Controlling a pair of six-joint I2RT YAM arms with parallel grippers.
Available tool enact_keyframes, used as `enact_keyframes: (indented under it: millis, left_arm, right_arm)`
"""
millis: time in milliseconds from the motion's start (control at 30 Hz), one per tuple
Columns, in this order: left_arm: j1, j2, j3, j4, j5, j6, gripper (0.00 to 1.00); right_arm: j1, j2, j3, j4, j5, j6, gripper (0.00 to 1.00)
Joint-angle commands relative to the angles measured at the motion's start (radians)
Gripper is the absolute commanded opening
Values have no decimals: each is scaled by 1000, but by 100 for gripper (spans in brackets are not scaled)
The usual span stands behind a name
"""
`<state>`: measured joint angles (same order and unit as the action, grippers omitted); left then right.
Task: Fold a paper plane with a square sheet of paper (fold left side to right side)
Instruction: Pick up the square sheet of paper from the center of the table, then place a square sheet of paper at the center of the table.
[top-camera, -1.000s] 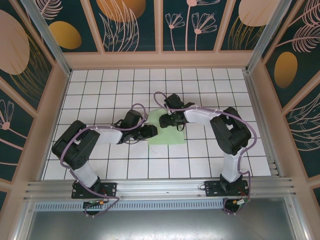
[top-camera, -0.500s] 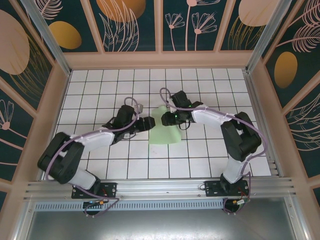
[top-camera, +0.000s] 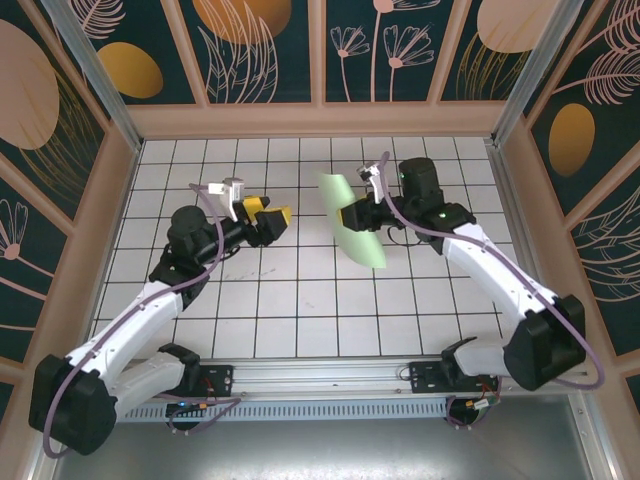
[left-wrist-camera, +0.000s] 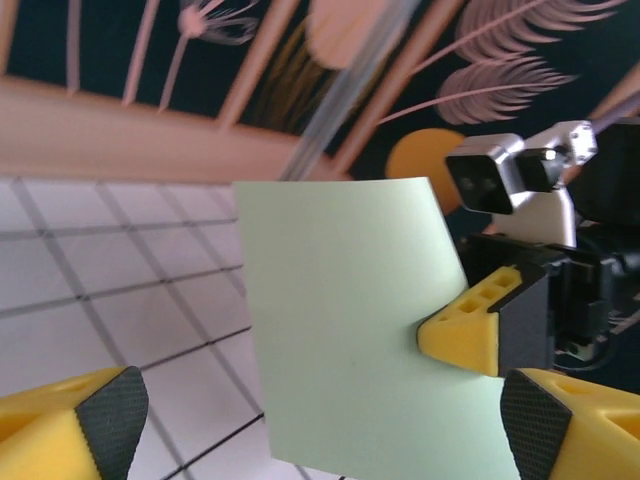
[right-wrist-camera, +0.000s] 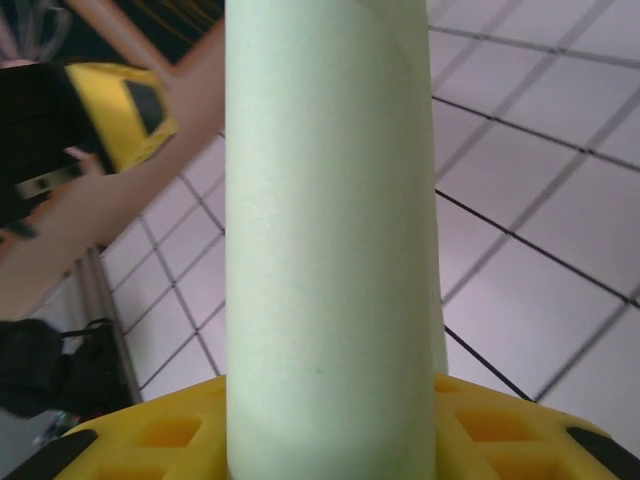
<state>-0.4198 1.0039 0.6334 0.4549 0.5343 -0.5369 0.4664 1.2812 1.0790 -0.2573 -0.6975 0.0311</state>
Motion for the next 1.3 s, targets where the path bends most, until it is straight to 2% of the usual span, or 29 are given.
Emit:
enact_keyframes:
  millis: [0, 333, 533, 600, 667, 833, 933, 1000, 1100, 1267]
  left_arm:
    - [-1, -5, 0, 145, 169, 70, 95]
    - [-6, 93, 68, 310, 408, 19, 97]
    - [-44, 123, 99, 356, 484, 11, 92]
    - [-55, 131, 106, 355, 494, 13, 85]
    - [-63, 135, 110, 354, 492, 16, 74]
    - [-66, 142, 112, 287, 420, 50, 27]
    - [-66, 148, 112, 236, 367, 66, 12]
    - [-66, 160, 130, 143, 286, 89, 0]
    - [-65, 204, 160, 45, 223, 97, 0]
    - [-66, 303, 162, 39, 197, 38, 0]
  right_arm:
    - [2, -70, 33, 16, -154, -53, 42]
    - [27, -165, 84, 65, -304, -19, 43]
    - [31, -179, 78, 99, -331, -3, 43]
    - [31, -181, 73, 100, -313, -2, 43]
    - [30, -187, 67, 99, -294, -2, 43]
    - [28, -208, 32, 95, -191, 2, 46]
    - [23, -227, 0, 99, -102, 16, 49]
    - [20, -237, -22, 97, -30, 29, 52]
    - [13, -237, -46, 79, 90, 46, 57]
    - [-3, -208, -60, -3, 355, 75, 70]
